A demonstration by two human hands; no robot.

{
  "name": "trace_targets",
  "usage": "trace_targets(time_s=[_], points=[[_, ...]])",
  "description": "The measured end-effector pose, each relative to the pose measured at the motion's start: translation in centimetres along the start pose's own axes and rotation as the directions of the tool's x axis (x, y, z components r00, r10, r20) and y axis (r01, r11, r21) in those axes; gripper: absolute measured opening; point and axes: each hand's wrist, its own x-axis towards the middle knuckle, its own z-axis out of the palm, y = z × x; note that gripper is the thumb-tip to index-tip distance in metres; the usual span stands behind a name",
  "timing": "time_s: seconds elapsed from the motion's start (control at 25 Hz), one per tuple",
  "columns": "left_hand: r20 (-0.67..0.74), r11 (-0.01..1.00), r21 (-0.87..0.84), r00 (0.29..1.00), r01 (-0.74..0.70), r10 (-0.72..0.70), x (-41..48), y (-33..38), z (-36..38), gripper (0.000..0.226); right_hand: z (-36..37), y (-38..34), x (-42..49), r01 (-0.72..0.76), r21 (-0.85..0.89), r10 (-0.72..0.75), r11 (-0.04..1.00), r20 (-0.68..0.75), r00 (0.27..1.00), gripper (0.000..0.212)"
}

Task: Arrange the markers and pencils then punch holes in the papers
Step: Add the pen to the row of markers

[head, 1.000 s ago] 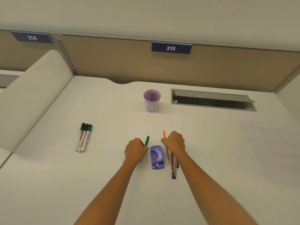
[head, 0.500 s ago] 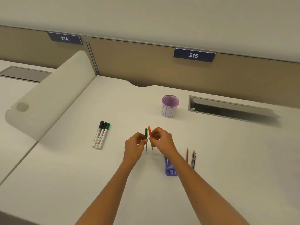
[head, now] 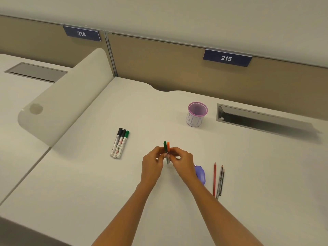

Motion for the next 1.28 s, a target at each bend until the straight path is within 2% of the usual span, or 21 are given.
trace_targets(time_s=[0.16, 0.4, 0.48, 0.68, 0.92, 1.2, 1.28], points=[[-0.074, 0.996, -0.005, 0.994, 0.086, -0.086, 0.9, -0.6, -1.2, 0.019, 2.2, -0.5, 1.1, -0.037, -0.019, 0.038, 0.999, 0.034, 0.999, 0.019], [-0.135, 0.970, 0.162, 0.978, 0.183, -0.162, 3.5, -2.4, -5.2, 0.027, 8.0, -3.5, 3.5, -0.315, 0.096, 0.304, 0.944, 0.114, 0.946, 0.019], [-0.160, 0.965, 0.168, 0.971, 0.203, -0.177, 4.2, -3.3, -6.6, 0.029, 10.0, -4.5, 4.4, -0.370, 0.054, 0.362, 0.928, 0.112, 0.925, 0.018], [-0.326, 0.945, 0.234, 0.934, 0.229, -0.145, 5.8, -5.1, -10.9, 0.026, 13.9, -6.2, 6.5, -0.415, -0.028, 0.416, 0.909, 0.117, 0.902, 0.018], [-0.269, 0.879, 0.340, 0.930, 0.335, -0.251, 8.5, -7.3, -13.6, 0.032, 16.2, -7.1, 8.2, -0.444, -0.056, 0.447, 0.895, 0.086, 0.890, 0.018], [-0.207, 0.863, 0.390, 0.944, 0.321, -0.257, 9.8, -8.0, -13.9, 0.025, 17.0, -7.5, 9.1, -0.451, -0.109, 0.458, 0.886, 0.049, 0.887, 0.003], [-0.209, 0.866, 0.387, 0.945, 0.316, -0.251, 9.9, -7.9, -13.9, 0.025, 17.0, -7.5, 9.2, -0.448, -0.136, 0.457, 0.884, 0.041, 0.889, 0.007]])
